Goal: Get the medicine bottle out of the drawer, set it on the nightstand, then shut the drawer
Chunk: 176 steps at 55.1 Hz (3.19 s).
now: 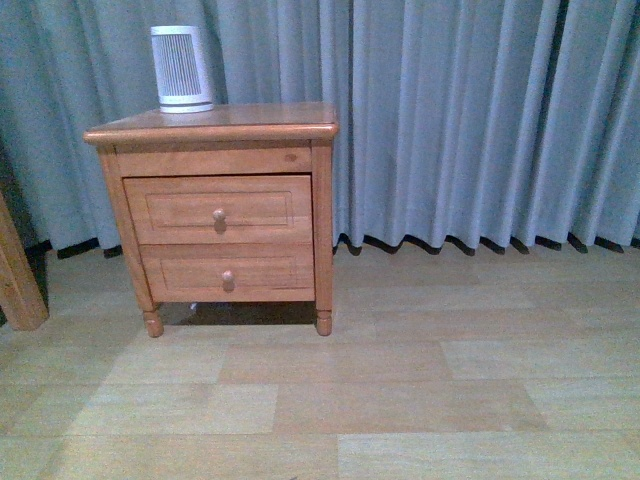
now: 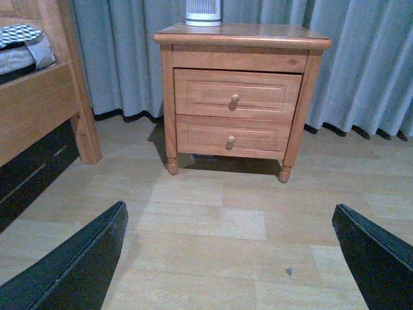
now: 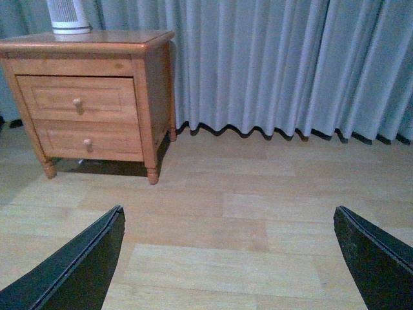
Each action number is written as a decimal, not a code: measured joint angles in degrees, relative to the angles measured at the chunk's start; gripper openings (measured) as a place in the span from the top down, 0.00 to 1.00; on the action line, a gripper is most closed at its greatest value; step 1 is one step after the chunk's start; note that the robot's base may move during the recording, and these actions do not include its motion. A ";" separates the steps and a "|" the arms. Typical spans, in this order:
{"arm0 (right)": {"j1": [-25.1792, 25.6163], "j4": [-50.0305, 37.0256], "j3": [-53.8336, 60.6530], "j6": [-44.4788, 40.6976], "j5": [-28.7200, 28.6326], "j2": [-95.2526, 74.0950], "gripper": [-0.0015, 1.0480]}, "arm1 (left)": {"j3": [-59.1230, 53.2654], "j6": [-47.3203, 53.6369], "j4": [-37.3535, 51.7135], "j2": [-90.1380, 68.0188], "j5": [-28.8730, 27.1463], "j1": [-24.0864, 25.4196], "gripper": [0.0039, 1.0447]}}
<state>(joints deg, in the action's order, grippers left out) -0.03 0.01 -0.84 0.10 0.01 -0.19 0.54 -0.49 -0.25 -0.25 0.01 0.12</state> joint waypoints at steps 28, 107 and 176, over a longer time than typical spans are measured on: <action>0.00 0.00 0.00 0.00 -0.02 0.00 0.07 | 0.00 0.00 0.00 0.00 0.00 0.00 0.06; 0.00 0.00 0.00 0.00 -0.02 -0.02 0.07 | 0.00 0.02 0.00 0.04 0.15 -0.02 0.06; 0.00 0.00 0.00 0.00 -0.02 -0.09 0.07 | 48.78 -5.81 41.83 -118.95 3.85 -4.72 0.06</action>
<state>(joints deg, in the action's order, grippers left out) -0.03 0.01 -0.84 0.10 -0.01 -0.27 49.32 -6.31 41.58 -119.20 3.86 -4.60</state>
